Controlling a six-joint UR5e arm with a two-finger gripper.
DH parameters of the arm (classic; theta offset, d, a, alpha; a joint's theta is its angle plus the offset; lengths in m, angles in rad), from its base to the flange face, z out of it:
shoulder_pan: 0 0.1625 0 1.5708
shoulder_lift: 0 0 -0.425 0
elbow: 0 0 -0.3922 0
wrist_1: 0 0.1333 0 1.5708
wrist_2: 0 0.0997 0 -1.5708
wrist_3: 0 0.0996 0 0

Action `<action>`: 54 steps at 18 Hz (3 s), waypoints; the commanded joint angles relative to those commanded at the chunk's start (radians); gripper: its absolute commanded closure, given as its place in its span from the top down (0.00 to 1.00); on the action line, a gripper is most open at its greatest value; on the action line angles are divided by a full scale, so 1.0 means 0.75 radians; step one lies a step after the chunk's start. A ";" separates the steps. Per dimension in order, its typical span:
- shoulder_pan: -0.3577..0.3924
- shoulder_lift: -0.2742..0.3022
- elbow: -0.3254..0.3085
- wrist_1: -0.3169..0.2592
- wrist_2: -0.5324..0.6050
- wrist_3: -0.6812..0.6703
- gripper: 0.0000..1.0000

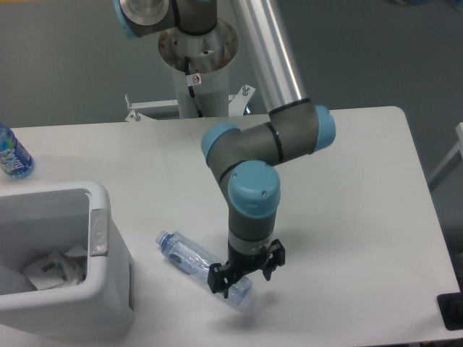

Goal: Place the trash in the trash can
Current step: 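Move the gripper back and lower it onto the clear water bottle, then close the gripper on the bottle and lift it upright, then carry the bottle over the bin and lower it inside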

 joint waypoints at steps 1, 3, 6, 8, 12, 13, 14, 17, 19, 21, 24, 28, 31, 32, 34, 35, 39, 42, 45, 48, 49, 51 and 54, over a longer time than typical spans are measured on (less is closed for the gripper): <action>0.000 -0.006 0.000 0.002 0.002 -0.010 1.00; 0.000 -0.020 0.000 0.010 0.016 -0.020 1.00; -0.029 -0.043 0.006 0.012 0.055 -0.049 1.00; -0.035 -0.047 0.006 0.012 0.057 -0.063 1.00; -0.035 -0.068 0.014 0.014 0.063 -0.068 1.00; -0.035 -0.068 0.010 0.014 0.067 -0.068 1.00; -0.041 -0.068 0.006 0.014 0.078 -0.068 1.00; -0.053 -0.072 0.006 0.014 0.100 -0.068 0.85; -0.055 -0.068 0.000 0.014 0.100 -0.066 0.65; -0.057 -0.063 0.000 0.014 0.098 -0.062 0.59; -0.061 -0.065 -0.004 0.014 0.100 -0.057 0.56; -0.061 -0.059 -0.004 0.014 0.100 -0.051 0.52; -0.059 -0.045 0.006 0.014 0.098 -0.045 0.52; -0.059 -0.029 0.012 0.014 0.096 -0.045 0.52; -0.051 0.006 0.033 0.012 0.084 -0.043 0.52; -0.041 0.028 0.053 0.012 0.082 -0.037 0.52; 0.030 0.108 0.123 0.012 -0.108 -0.033 0.52; 0.100 0.210 0.155 0.039 -0.284 -0.039 0.52; 0.159 0.268 0.247 0.043 -0.480 -0.045 0.52; 0.174 0.292 0.333 0.076 -0.564 -0.037 0.52; 0.170 0.296 0.360 0.100 -0.567 -0.039 0.52; 0.164 0.297 0.417 0.135 -0.591 -0.043 0.52; 0.153 0.303 0.478 0.139 -0.660 -0.045 0.52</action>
